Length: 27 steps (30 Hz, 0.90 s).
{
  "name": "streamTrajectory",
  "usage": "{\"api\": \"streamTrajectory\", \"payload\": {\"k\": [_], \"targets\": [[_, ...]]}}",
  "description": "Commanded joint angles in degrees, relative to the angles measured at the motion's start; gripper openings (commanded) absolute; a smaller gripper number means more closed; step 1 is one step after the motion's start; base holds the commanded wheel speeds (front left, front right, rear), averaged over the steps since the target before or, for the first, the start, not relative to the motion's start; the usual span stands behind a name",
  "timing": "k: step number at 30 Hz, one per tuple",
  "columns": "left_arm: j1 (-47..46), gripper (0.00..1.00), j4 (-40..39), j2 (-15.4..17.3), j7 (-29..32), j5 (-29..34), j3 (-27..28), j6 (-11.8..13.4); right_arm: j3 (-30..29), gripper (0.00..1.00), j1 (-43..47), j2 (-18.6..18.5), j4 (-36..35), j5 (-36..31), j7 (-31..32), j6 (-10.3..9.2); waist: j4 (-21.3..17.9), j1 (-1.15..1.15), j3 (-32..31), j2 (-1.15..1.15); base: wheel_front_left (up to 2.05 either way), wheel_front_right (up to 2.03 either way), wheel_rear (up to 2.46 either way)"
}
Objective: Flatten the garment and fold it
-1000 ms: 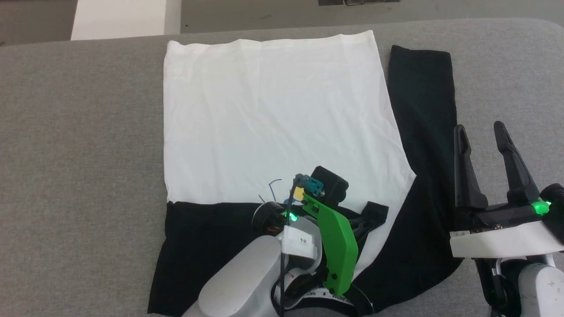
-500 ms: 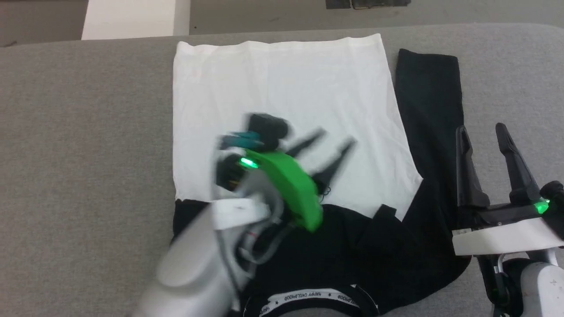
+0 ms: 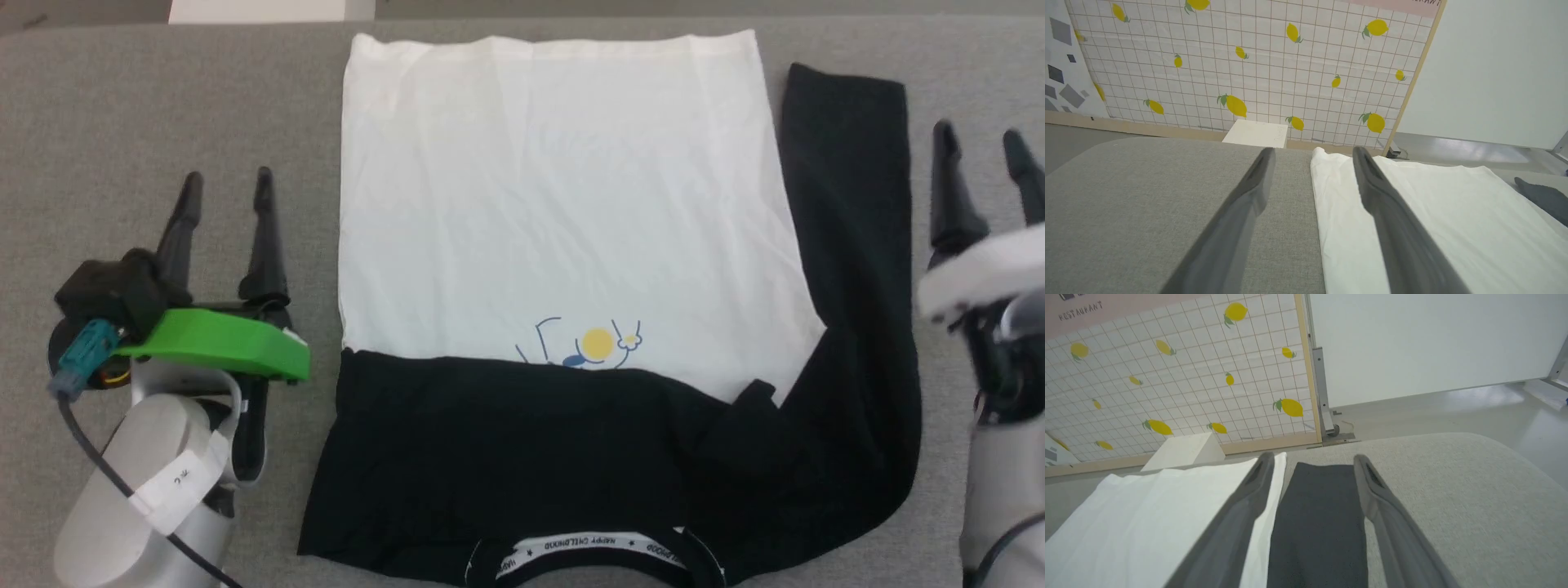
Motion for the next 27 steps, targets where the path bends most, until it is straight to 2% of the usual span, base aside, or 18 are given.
{"api": "streamTrajectory", "payload": {"k": [1,7,11,17,25,26,27], "targets": [[1.0,1.00,-0.4,0.2,-0.9,1.1,0.8,0.4,-1.7,1.00,-3.4,-0.2,2.7,-0.5,2.2,-0.08,1.9,0.00,3.2,0.00,0.00,0.00,0.00],[1.9,1.00,-2.3,-1.4,-1.7,3.6,3.5,-0.2,-10.0,1.00,-15.8,-2.0,13.8,-3.8,12.5,-0.08,4.8,0.00,9.0,0.00,0.00,0.00,0.00],[1.4,1.00,-5.0,-4.5,-1.8,5.9,6.8,-1.0,-15.9,1.00,-22.5,-3.1,18.1,-7.6,16.9,-0.08,6.8,0.00,12.9,0.00,0.00,0.00,0.00],[2.1,1.00,-7.1,-8.2,-1.8,9.5,10.5,-3.6,-21.7,1.00,-29.1,-3.6,21.3,-13.6,23.0,-0.08,8.1,0.00,16.7,0.00,0.00,0.00,0.00],[1.4,1.00,-8.2,-11.8,-1.8,13.1,14.2,-7.5,-24.3,1.00,-33.7,-4.7,21.7,-18.0,29.7,-0.08,8.9,0.00,19.4,0.00,0.00,0.00,0.00],[1.3,1.00,-8.2,-12.2,-1.8,13.4,14.5,-7.9,-24.2,0.96,-33.8,-4.9,21.8,-18.4,30.7,-0.08,9.0,0.00,19.7,0.00,0.00,0.00,0.00],[1.1,1.00,-8.1,-12.6,-1.8,13.8,14.8,-8.4,-24.0,0.45,-33.9,-5.2,21.8,-18.6,31.9,-0.08,9.1,0.00,19.9,0.00,0.00,0.00,0.00]]}}
